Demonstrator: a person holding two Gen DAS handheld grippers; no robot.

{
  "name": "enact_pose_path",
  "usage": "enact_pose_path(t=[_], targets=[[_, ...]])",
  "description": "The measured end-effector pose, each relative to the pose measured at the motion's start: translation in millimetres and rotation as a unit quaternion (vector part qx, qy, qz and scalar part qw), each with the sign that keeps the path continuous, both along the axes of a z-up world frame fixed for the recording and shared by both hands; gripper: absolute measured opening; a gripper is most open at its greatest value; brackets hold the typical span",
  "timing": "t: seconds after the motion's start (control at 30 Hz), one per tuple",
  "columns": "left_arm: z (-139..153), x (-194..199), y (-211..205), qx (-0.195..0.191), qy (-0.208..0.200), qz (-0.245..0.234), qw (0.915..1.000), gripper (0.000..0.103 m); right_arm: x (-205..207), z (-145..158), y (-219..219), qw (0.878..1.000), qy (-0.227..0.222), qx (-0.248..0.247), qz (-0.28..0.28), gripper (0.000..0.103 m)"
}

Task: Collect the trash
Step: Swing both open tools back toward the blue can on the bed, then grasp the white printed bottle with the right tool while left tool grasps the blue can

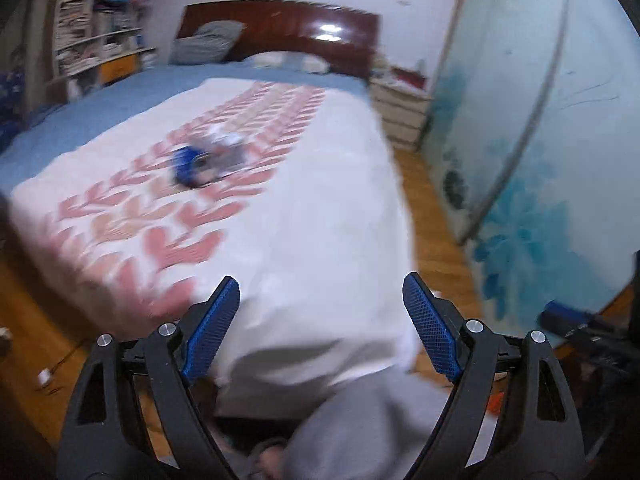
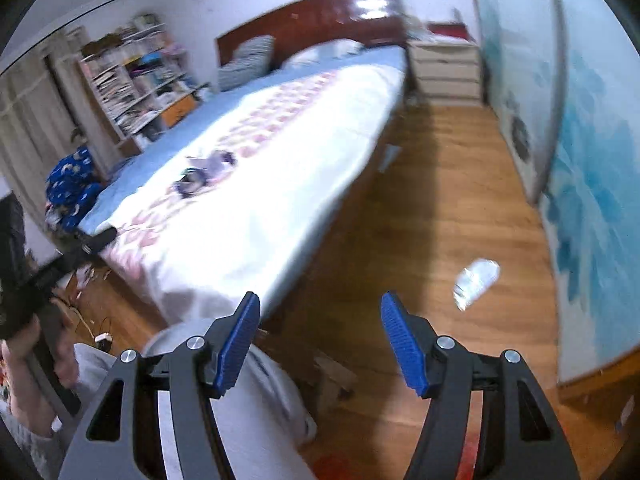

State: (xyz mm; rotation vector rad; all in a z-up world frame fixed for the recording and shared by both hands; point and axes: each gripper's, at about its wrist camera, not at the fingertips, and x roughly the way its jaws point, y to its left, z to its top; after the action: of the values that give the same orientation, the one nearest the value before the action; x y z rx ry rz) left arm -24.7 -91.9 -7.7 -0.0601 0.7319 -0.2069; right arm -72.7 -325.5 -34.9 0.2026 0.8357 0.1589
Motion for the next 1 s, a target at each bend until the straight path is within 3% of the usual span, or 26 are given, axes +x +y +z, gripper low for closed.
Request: enact_pose_path(t=[0.07,0.2,0.3,0.53,0.73,0.83,0.87,0.93,1.0], targets=[[2.8,-2.1,14.7,0.006,-0.006,0.015,0.9999,0.083,1.2,-1.5,17.6,1.0,-0.002,-0.005,0.013,0.063],[1.8,0.7,37.1,-0.021,-0.012,0.039,0.9989,0.083,2.3,0.1,48.5,0.999,-0.009,-0.032,0.034,0.063],[-5.1,4.3,53.6,-0.018,-0.009,0.055,0.9983,0.083,7.8,-1.3,49.2,0.999,-0.012,-0.036,0.035,0.064],[-8.4,9.0,86.1,-0.055,-0.013,0.093,0.994,0.083,56.1,-18.1,81.4,0.998,-0.013,-0.034,0.055,0.064],[-11.8,17.6,104.3,-0.054,-0.013,0.112,0.9921,0.083,102.9,-24.5,129.6,0.996,-0.021,-0.038,0.072,0.064],[-19.6,29.1,118.8,-0.071,-0.002,0.13,0.989,0.083,141.8,-20.7,155.6,0.995,-0.034,-0.039,0.088,0.065],[-20.8,31.9,122.8,-0.079,0.0,0.139,0.9871,0.083,161.0,-19.4,166.4,0.994,-0.04,-0.043,0.093,0.07],[-20.1,36.4,129.0,-0.105,-0.001,0.143,0.9841,0.083,207.5,-21.2,188.1,0.992,-0.038,-0.038,0.114,0.077],[-20.8,41.9,131.2,-0.129,0.003,0.14,0.9817,0.083,264.0,-31.3,211.7,0.992,-0.025,-0.039,0.117,0.077]])
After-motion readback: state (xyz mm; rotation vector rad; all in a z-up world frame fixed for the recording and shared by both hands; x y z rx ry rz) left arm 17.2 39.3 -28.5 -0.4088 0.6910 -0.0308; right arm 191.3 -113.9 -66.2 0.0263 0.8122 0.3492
